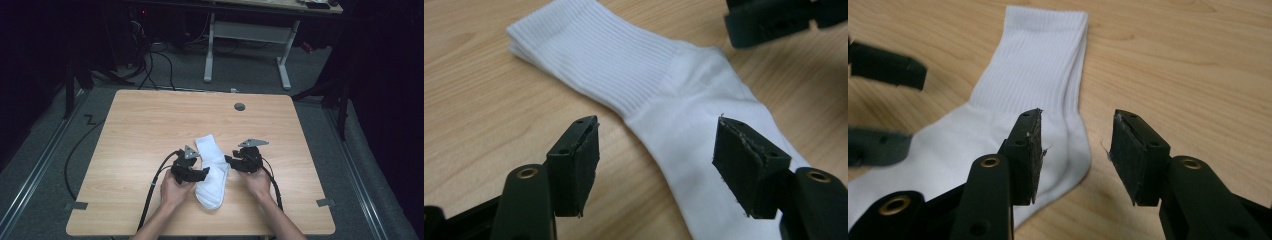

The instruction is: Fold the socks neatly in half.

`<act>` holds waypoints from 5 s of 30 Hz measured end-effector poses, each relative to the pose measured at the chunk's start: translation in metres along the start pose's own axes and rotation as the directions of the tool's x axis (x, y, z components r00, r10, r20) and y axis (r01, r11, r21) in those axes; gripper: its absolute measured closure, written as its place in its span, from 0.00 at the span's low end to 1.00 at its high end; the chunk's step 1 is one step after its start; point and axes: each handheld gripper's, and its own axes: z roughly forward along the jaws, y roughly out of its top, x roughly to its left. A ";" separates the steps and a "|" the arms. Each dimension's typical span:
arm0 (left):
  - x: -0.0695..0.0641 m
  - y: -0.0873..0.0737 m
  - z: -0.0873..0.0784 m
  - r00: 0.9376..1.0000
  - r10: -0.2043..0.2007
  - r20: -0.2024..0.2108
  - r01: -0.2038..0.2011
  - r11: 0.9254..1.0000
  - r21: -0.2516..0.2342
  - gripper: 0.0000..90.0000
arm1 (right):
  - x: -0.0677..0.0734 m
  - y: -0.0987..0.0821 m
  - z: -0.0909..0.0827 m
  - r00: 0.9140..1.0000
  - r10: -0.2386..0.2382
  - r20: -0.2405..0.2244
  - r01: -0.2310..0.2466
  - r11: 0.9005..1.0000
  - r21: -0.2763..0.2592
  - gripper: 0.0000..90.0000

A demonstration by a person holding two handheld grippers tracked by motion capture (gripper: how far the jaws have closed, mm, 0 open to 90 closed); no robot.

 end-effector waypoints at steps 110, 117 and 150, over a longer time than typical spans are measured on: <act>-0.016 0.018 0.046 0.984 -0.111 -0.137 0.109 0.994 -0.022 0.37 | 0.028 0.043 -0.003 0.982 -0.138 -0.127 0.129 0.989 -0.073 0.91; -0.015 0.014 0.024 0.996 -0.067 -0.062 0.065 0.997 -0.040 0.36 | 0.015 0.044 0.004 0.987 -0.103 -0.123 0.098 0.994 -0.050 0.91; -0.040 -0.013 0.019 1.000 -0.024 0.019 0.025 0.999 -0.040 0.60 | 0.028 0.085 0.013 0.980 -0.146 -0.132 0.141 0.989 -0.045 0.91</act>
